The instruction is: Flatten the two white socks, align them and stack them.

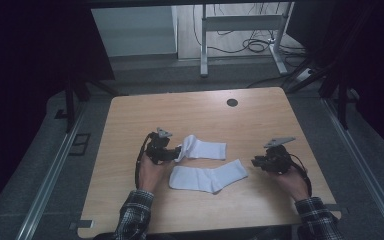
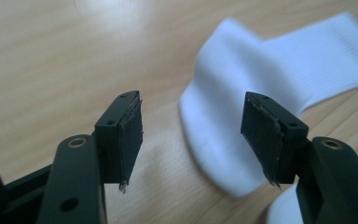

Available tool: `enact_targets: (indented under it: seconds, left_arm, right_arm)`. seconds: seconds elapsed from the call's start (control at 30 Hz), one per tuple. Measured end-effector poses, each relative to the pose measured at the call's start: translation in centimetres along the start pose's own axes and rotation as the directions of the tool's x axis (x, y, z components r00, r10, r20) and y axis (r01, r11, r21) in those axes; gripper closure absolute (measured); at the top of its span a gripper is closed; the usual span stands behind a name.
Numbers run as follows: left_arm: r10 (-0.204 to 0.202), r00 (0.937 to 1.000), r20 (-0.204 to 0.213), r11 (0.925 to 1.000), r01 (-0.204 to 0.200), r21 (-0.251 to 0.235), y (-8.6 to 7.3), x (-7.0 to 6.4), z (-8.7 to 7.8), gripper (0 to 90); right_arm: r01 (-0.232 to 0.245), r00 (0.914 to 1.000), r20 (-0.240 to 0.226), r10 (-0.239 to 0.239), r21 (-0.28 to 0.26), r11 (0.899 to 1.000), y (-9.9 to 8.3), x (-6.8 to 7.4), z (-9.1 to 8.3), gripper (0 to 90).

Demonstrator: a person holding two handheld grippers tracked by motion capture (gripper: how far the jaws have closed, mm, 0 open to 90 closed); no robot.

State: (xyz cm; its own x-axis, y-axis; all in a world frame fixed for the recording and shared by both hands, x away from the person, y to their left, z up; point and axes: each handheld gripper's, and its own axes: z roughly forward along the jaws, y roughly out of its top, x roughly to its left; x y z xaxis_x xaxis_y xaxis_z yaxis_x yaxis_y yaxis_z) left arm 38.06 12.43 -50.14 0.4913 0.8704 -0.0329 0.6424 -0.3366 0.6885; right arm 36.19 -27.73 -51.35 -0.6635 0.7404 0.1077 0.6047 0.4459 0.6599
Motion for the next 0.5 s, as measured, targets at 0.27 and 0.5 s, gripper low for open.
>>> enact_targets:
  seconds: [0.27, 0.5]
  left_arm:
    - [-0.031, 0.9995, 0.001, 0.9989, 0.031, 0.035, -2.3, 0.9, 2.6, 36.6]
    - [-0.052, 0.9886, -0.141, 0.9982, 0.056, 0.022, -2.1, 2.7, 2.1, 36.9]
  right_arm:
    - [0.009, 0.9982, -0.059, -0.01, -0.02, 1.0, 2.0, 1.4, 0.9, 78.3]
    - [0.001, 0.9966, -0.083, -0.003, -0.022, 1.0, 3.7, 2.6, 2.8, 86.2]
